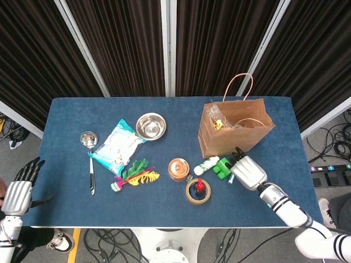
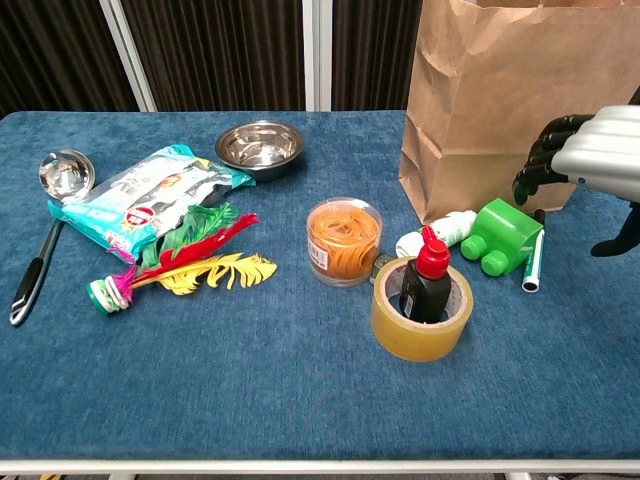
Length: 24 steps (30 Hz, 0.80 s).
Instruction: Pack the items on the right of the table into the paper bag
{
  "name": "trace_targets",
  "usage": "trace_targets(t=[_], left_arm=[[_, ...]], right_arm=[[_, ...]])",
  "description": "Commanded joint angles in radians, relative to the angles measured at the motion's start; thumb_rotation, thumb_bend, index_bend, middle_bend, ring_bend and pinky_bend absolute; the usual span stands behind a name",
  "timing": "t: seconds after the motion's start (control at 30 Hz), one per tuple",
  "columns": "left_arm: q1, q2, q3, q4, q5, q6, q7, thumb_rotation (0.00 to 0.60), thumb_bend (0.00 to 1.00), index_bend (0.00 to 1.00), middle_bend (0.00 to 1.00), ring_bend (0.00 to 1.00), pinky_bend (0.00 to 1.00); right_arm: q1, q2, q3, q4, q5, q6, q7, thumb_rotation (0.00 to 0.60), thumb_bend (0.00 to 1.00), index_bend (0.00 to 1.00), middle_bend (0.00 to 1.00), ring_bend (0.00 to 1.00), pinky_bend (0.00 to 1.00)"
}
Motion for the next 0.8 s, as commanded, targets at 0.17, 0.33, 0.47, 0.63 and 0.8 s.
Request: trace_targets(t=[0.17, 0.33, 0.47, 0.63, 0.8], left_arm=[[0.001, 0.001, 0.001, 0.006, 0.0, -0.001, -0.006, 0.6, 0.17, 0.09, 0.12, 0.02, 0.15], [0.001, -0.001, 0.002, 0.012, 0.003, 0.001, -0.008, 0.6, 0.17, 0.09, 0.12, 0.02, 0.15], [0.0, -0.004, 0.002, 0.015, 0.003, -0.001, -0.01, 0.6, 0.17, 0.09, 0.12, 0.02, 0.15], [0.001, -0.004, 0.003, 0.019, 0.002, -0.002, -0.011, 0.6, 0.17, 0.09, 0.12, 0.02, 0.15], [0.002, -0.004, 0.002, 0.021, 0.001, -0.001, -0.014, 0.6, 0.17, 0.09, 0.12, 0.02, 0.15]], right_arm=[[-0.065, -0.121, 0.005, 0.154, -0.045, 0.133, 0.12, 0.6, 0.0, 0.3, 0.27, 0.14, 0.11], [-0.085, -0.179, 0.008, 0.236, -0.075, 0.188, 0.184, 0.6, 0.0, 0.3, 0.27, 0.14, 0.11], [-0.096, -0.216, 0.005, 0.285, -0.079, 0.195, 0.217, 0.6, 0.0, 0.29, 0.27, 0.14, 0.11], [-0.106, -0.258, 0.012, 0.331, -0.081, 0.213, 0.241, 0.6, 0.0, 0.29, 0.27, 0.14, 0.11], [-0.111, -0.295, 0.026, 0.361, -0.083, 0.234, 0.247, 0.6, 0.0, 0.29, 0.26, 0.13, 0.11]])
